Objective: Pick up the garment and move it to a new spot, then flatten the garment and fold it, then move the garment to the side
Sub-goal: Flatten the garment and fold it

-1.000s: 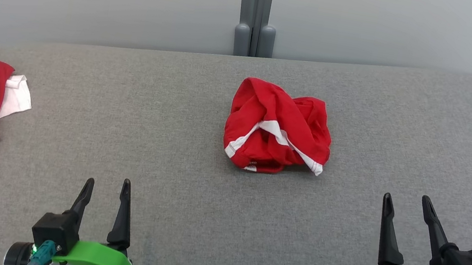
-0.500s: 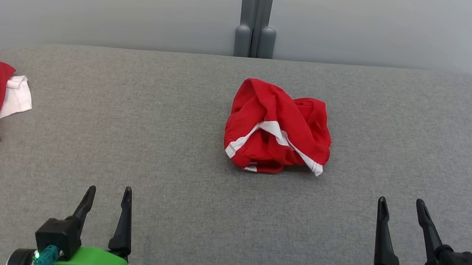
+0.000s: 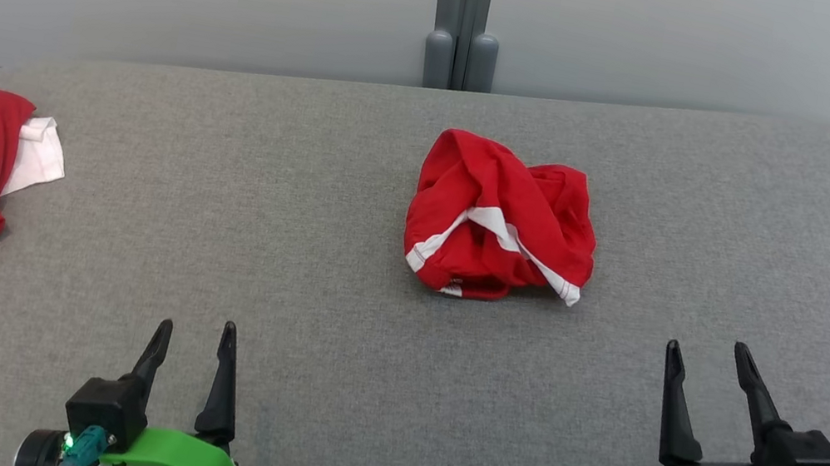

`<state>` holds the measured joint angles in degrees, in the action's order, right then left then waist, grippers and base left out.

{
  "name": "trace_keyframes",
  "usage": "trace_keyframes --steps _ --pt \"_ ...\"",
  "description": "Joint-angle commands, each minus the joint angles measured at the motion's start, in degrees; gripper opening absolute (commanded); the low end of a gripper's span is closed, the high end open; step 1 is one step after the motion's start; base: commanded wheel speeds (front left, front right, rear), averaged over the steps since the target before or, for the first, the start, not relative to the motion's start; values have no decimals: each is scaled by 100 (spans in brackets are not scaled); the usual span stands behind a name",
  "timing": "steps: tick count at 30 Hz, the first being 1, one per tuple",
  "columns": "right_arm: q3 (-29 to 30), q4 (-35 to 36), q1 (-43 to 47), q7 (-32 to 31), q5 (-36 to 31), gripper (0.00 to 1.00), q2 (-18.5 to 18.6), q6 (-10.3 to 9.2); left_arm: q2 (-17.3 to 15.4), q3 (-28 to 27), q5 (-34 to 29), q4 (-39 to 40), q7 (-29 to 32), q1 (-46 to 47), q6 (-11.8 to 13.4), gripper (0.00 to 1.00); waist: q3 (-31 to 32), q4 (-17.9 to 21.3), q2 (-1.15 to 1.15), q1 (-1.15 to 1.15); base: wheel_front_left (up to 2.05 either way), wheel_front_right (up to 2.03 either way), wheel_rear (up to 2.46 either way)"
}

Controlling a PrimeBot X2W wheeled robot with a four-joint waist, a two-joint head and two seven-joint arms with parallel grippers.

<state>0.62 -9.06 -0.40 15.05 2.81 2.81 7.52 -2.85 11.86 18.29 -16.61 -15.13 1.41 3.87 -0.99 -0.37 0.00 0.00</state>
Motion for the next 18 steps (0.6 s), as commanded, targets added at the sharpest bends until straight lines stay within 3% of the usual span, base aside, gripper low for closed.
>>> trace_keyframes --steps 1,18 --pt "-5 -65 -186 19 -121 100 14 -6 -8 14 -4 59 -3 155 -16 100 -143 -101 0 0 0 0 0" --pt "78 -2661 -2078 19 -552 100 18 -6 -9 163 14 299 -3 653 29 100 -1167 -1036 0 0 0 0 0"
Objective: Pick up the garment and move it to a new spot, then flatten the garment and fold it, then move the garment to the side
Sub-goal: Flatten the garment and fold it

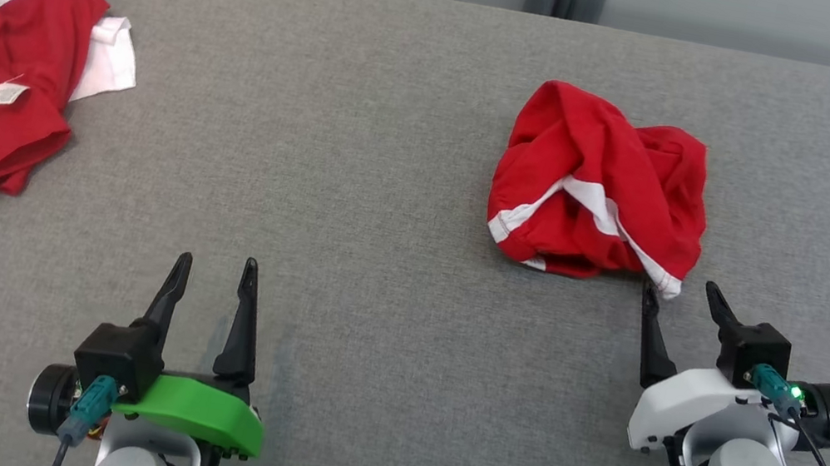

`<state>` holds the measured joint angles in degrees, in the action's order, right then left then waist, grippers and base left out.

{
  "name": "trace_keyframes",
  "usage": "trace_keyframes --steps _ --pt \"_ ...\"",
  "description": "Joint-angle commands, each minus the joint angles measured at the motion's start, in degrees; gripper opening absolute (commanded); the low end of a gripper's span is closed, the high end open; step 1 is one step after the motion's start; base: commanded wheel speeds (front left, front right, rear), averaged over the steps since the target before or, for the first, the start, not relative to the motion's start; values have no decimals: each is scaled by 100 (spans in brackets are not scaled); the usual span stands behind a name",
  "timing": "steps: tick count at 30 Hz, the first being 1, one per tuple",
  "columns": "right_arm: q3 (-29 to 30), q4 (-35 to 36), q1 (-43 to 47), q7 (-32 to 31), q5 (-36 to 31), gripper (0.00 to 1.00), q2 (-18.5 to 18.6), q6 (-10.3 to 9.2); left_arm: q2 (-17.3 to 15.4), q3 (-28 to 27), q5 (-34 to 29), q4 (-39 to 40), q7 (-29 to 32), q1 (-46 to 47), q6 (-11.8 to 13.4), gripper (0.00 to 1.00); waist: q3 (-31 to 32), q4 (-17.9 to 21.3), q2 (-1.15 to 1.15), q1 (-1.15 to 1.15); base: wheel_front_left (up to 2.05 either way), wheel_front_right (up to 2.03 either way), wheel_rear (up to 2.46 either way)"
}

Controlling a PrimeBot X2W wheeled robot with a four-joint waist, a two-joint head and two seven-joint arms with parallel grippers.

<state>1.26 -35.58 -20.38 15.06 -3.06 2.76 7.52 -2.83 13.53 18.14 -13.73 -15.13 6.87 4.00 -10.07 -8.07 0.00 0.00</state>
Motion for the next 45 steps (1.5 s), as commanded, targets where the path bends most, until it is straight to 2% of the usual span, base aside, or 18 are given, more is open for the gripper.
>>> trace_keyframes --steps 1,2,3,4,6,7,8,13,17,24,28,35,40,41,42,43,44,45 --pt "22 -33 -117 18 40 100 22 -6 -11 -17 27 17 -3 114 20 100 -275 -287 0 0 0 0 0" --pt "36 -11 -144 18 31 100 21 -6 -11 -24 25 23 -3 115 18 100 -291 -310 0 0 0 0 0" --pt "68 23 -150 18 35 67 22 -6 -11 -28 23 27 -3 114 22 100 -302 -321 0 0 0 0 0" --pt "96 47 -156 18 42 46 24 -6 -11 -33 21 33 -3 114 24 100 -315 -330 0 0 0 0 0" --pt "125 37 -168 18 25 27 21 -6 -11 -48 8 37 -3 118 36 100 -328 -333 0 0 0 0 0" --pt "131 26 -182 18 14 11 21 -6 -11 -53 1 39 -3 120 43 100 -333 -327 0 0 0 0 0" --pt "138 8 -201 18 8 0 22 -6 -11 -64 -12 34 -3 118 46 100 -334 -312 0 0 0 0 0" --pt "220 220 -236 18 -10 0 22 -6 -11 -104 -70 30 -2 100 46 100 -311 -176 0 0 0 0 0" --pt "324 681 -52 18 65 0 21 -6 -11 -115 -91 5 -2 57 15 100 -245 2 0 0 0 0 0" --pt "976 1219 301 18 132 0 15 -6 -13 -19 3 -27 -2 -32 0 100 -74 338 0 0 0 0 0" --pt "1374 1038 368 18 5 0 18 -6 -13 26 39 -41 -3 -27 26 100 -32 447 0 0 0 0 0" --pt "1977 283 103 19 -492 0 19 -6 -13 66 58 -24 -2 85 20 100 -148 420 0 0 0 0 0" --pt "2181 -102 -98 18 -781 0 78 -6 -13 11 -3 -20 -3 128 19 100 -222 370 0 0 0 0 0" --pt "2191 -142 -126 19 -807 6 92 -6 -13 2 -10 -17 -3 134 16 100 -229 365 0 0 0 0 0" --pt "2200 -164 -141 18 -824 28 101 -6 -13 -5 -16 -16 -3 137 15 100 -231 365 0 0 0 0 0" --pt "2204 -182 -140 18 -837 45 111 -6 -13 -14 -27 -20 -3 138 11 100 -226 366 0 0 0 0 0" --pt "2193 -166 -132 18 -845 78 127 -6 -13 -21 -39 -18 -3 143 1 100 -216 371 0 0 0 0 0" --pt "2184 -92 -106 18 -861 100 149 -6 -13 -21 -57 -10 -3 156 -15 100 -203 380 0 0 0 0 0"
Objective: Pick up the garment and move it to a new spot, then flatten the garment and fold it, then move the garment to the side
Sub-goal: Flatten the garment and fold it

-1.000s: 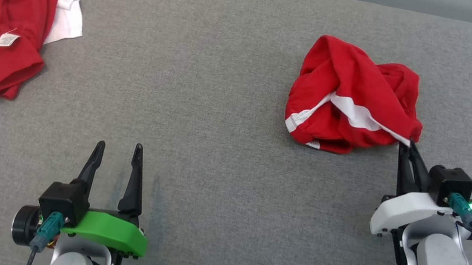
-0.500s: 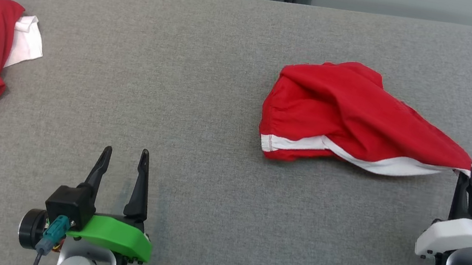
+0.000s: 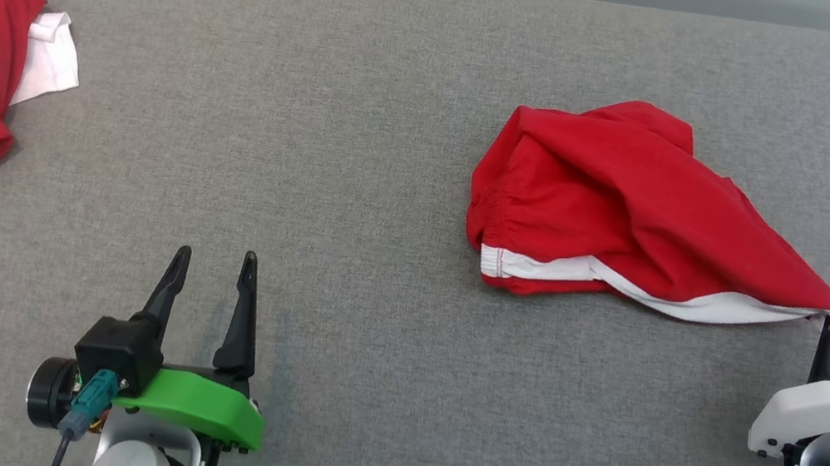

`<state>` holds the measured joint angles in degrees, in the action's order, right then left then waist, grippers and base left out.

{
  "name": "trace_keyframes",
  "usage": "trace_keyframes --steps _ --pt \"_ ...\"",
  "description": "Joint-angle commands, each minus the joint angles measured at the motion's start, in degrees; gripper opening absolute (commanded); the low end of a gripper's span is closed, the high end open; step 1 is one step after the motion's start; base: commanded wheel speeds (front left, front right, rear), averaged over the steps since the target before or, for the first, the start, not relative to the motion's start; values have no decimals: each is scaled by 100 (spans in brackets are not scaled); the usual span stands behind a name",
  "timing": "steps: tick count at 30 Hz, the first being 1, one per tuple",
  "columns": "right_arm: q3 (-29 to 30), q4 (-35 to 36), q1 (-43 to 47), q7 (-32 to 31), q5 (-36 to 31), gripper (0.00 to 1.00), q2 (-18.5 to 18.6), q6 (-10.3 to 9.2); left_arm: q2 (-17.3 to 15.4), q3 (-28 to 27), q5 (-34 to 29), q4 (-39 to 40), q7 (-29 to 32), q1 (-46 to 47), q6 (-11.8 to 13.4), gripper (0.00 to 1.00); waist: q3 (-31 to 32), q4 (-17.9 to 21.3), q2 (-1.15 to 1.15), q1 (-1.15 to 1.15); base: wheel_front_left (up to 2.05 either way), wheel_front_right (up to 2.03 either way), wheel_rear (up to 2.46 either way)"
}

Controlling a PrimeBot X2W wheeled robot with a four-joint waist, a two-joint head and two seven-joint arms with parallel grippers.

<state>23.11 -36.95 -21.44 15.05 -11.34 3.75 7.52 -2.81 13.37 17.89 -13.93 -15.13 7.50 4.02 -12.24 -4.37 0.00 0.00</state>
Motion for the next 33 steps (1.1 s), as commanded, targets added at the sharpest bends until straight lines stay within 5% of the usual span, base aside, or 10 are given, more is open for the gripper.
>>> trace_keyframes --steps 1,19,33 --pt "-6 99 38 19 -34 100 54 -6 -15 0 -36 16 -3 105 -29 100 30 23 0 0 0 0 0" --pt "-908 1929 1181 19 537 100 -56 -6 -17 411 219 -132 -3 69 0 100 915 448 0 0 0 0 0" --pt "-1646 2591 1783 19 1263 100 -80 -6 -17 400 310 -96 -3 -372 55 100 1138 374 0 0 0 0 0"
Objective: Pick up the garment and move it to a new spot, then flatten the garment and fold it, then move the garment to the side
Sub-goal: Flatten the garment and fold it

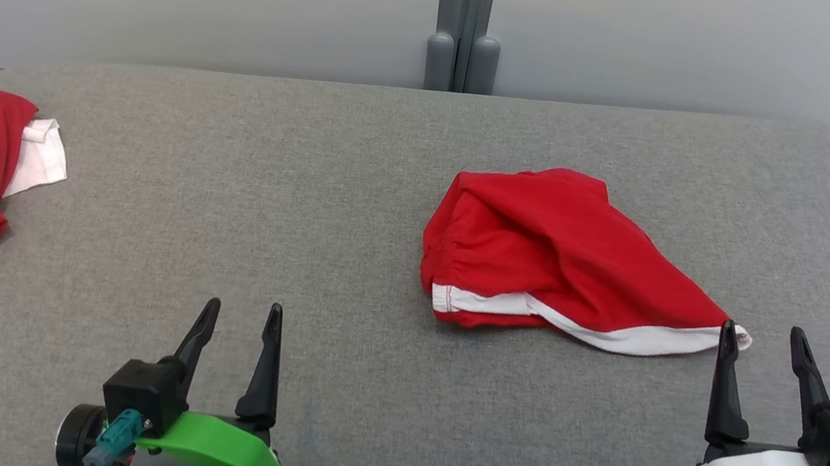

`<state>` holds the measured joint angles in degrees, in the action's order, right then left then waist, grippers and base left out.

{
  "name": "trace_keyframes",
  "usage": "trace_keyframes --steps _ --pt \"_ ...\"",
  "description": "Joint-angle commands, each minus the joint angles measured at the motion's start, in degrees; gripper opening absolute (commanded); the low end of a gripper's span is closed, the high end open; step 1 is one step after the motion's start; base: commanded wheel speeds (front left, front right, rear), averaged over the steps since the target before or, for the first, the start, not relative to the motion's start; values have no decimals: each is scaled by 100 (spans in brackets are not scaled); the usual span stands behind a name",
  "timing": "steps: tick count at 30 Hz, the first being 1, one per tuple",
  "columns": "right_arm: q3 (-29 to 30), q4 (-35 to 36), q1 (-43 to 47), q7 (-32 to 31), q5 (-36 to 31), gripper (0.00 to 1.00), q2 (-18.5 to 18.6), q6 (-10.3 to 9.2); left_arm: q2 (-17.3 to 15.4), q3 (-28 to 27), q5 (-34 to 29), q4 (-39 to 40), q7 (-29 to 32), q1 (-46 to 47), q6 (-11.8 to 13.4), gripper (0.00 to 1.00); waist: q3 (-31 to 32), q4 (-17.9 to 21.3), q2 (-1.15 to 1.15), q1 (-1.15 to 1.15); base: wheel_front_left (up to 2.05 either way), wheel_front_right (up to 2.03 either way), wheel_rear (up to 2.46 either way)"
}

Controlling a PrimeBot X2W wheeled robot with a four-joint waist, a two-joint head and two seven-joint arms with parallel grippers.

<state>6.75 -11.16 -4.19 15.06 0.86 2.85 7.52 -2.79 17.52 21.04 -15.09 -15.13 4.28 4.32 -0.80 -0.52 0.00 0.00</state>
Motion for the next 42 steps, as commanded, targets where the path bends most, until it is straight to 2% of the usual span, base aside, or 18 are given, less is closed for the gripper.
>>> trace_keyframes --steps 1,17,21,24,28,30,35,42 --pt "-35 19 66 18 65 100 8 -6 -19 -20 -14 24 -3 -54 20 100 -8 -19 0 0 0 0 0" --pt "-161 74 -10 18 162 100 9 -6 -19 -48 -93 80 -3 36 -4 100 -136 -48 0 0 0 0 0" --pt "-232 111 -114 18 206 100 8 -6 -19 73 -128 -22 -3 206 -52 100 -283 7 0 0 0 0 0" --pt "-287 132 -203 18 236 100 8 -6 -17 364 -45 -233 -2 430 -195 100 -415 90 0 0 0 0 0" --pt "-334 139 -319 18 252 100 9 -6 -22 962 494 -698 187 943 -490 100 -597 246 0 0 0 0 0" --pt "-356 133 -367 19 253 100 9 -6 -24 1186 989 -932 399 1186 -562 100 -685 344 0 0 0 0 0" --pt "-378 163 -486 18 272 100 9 -6 -24 1593 1881 -1497 802 1831 -593 100 -911 640 0 0 0 0 0" --pt "-304 161 -573 18 262 100 8 -6 -24 1895 2457 -2093 820 2437 -614 100 -1109 903 0 0 0 0 0"
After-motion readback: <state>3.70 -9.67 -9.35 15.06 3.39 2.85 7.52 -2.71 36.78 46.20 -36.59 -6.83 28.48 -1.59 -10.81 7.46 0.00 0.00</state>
